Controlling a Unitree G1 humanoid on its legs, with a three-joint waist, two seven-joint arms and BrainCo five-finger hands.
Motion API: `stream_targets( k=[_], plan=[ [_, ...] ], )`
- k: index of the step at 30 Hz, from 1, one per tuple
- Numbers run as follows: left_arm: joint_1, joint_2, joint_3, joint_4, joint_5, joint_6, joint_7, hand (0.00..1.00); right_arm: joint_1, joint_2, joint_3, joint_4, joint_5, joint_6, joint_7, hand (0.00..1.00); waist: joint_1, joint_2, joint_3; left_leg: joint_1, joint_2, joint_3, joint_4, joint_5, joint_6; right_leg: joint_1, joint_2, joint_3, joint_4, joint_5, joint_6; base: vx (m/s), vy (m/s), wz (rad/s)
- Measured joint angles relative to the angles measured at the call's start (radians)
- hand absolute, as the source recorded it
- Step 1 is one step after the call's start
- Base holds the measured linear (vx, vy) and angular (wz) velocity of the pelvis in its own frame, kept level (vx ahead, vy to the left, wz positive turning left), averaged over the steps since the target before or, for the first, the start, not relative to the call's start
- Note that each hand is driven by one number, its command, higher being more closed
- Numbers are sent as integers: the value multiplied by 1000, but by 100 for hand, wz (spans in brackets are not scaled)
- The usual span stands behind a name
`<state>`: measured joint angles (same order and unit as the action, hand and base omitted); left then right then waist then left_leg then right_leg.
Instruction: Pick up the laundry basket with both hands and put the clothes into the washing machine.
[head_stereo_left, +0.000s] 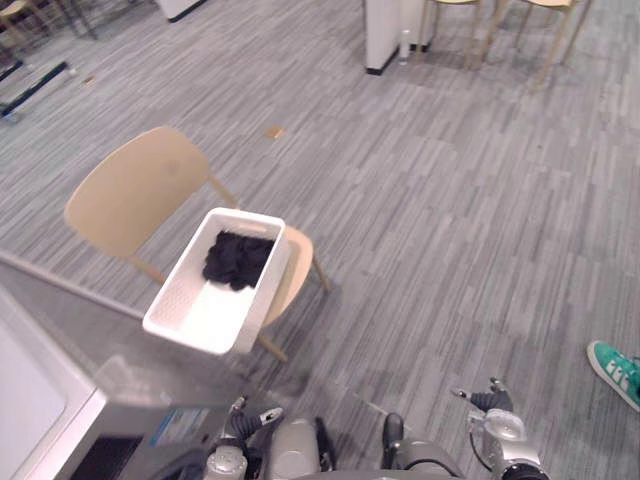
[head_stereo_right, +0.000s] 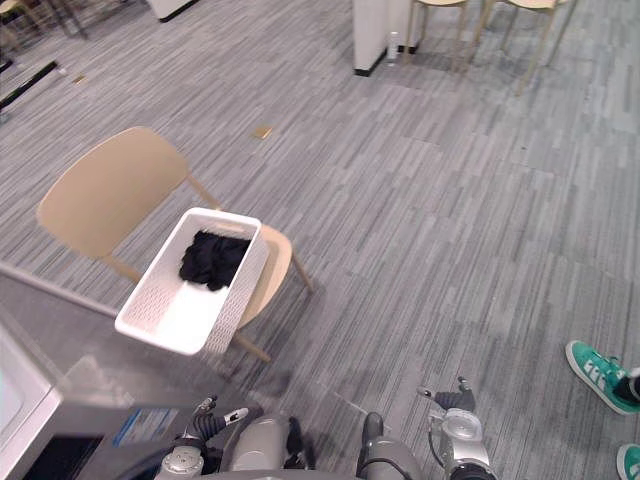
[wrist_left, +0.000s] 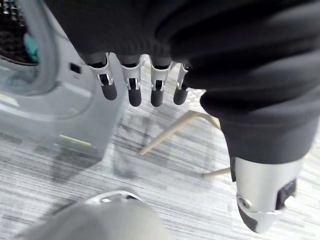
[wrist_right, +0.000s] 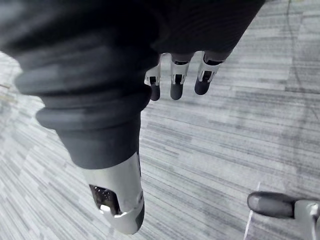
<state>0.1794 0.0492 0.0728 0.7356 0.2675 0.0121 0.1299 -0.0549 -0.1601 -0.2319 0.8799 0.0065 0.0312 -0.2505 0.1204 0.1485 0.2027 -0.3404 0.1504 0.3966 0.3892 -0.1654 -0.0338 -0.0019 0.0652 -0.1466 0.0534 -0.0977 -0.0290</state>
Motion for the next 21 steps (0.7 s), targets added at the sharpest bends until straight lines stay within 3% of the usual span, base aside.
stream_targets(
  k=[1,2,3,4,5,6,7,8,9,10,12,14,15,16,17,18,20,21],
  plan=[
    [2,0,0,0,0,0,0,0,-1,-1,4,0,0,0,0,0,14,-6,-2,8,-1,33,-25,37,27,19,0,10,-19,-2,11,454,56,-60],
    [9,-2,5,0,0,0,-2,0,-8,-2,25,-2,-3,0,0,0,31,-19,-13,14,-13,57,-27,55,108,40,-9,22,-24,-21,37,529,84,-24],
    [12,-10,20,0,0,-1,-7,0,-17,-2,43,-2,-12,-2,1,0,23,-34,-22,2,-27,57,-6,29,157,32,-26,12,9,-49,59,674,113,3],
    [10,-29,37,0,0,-1,-17,0,-29,-10,48,0,-19,-3,5,0,24,-38,-23,19,-31,50,8,0,160,-24,-51,2,161,-109,111,593,119,27],
    [12,-34,42,1,0,-1,-20,0,-34,-11,48,0,-23,-2,8,0,25,-40,-21,26,-36,45,15,-9,157,-61,-65,-8,270,-133,151,559,112,56],
    [12,-19,46,2,0,0,-20,0,-35,-1,47,-1,-35,-2,13,0,18,-58,-16,51,-61,12,31,-13,161,-133,-96,-20,510,-127,214,566,105,111],
    [12,-5,39,1,0,1,-19,0,-28,4,47,-1,-37,-2,14,0,0,-63,-14,100,-86,-61,23,-30,169,-203,-120,-15,739,-24,293,571,71,148],
    [13,7,27,-2,0,1,-18,0,-23,4,51,-2,-38,-3,15,0,-8,-65,-14,129,-100,-109,8,-36,162,-233,-138,-18,836,7,299,726,-42,194],
    [7,23,2,-1,0,1,-17,0,-17,-1,57,-4,-39,-4,16,0,-23,-73,-12,184,-126,-188,-20,-40,160,-254,-181,-52,928,-69,246,609,-101,204],
    [-3,18,-1,-1,0,2,-16,0,2,-4,58,-28,-40,-3,19,0,-21,-75,-10,227,-138,-259,-32,-40,160,-269,-210,-82,904,-125,162,683,-172,195],
    [-12,8,0,-1,-1,3,-15,0,24,1,67,-102,-39,-10,24,0,-28,-72,-8,254,-135,-368,-24,-40,160,-304,-205,-57,789,-171,86,511,-238,178],
    [-49,-7,2,1,-1,3,-14,0,52,3,69,-170,-37,-26,36,0,-33,-78,-6,242,-135,-489,14,-48,146,-353,-145,101,615,-167,95,393,-297,206],
    [-74,-17,0,2,-1,3,-13,0,63,4,62,-204,-35,-25,35,0,-48,-82,-4,217,-135,-578,61,-75,103,-359,-90,275,462,-135,140,392,-421,226],
    [-89,-20,0,2,0,2,-13,0,76,8,56,-220,-35,-24,33,0,-54,-96,-4,201,-146,-626,100,-106,57,-328,-79,393,333,-105,186,409,-468,259],
    [-112,-19,-2,9,0,1,-13,0,92,20,44,-229,-35,-24,32,0,-56,-111,10,200,-162,-658,134,-148,-1,-300,-103,403,279,14,180,355,-489,235],
    [-115,-70,-5,9,-1,0,-13,0,92,1,28,-226,-35,-14,28,0,-49,-80,16,191,-125,-697,146,-153,-17,-269,-89,304,309,-11,151,277,-441,181],
    [-108,-93,-7,3,-11,-2,-13,0,94,4,23,-274,-35,-16,24,0,-51,-77,14,186,-94,-684,119,-111,-74,-253,-111,182,363,-46,108,206,-453,177],
    [-112,-97,-5,2,-21,-2,-10,0,96,4,23,-300,-35,-23,16,0,-49,-76,14,182,-62,-632,90,-82,-77,-229,-125,108,366,-58,91,131,-433,217]
  ],
)
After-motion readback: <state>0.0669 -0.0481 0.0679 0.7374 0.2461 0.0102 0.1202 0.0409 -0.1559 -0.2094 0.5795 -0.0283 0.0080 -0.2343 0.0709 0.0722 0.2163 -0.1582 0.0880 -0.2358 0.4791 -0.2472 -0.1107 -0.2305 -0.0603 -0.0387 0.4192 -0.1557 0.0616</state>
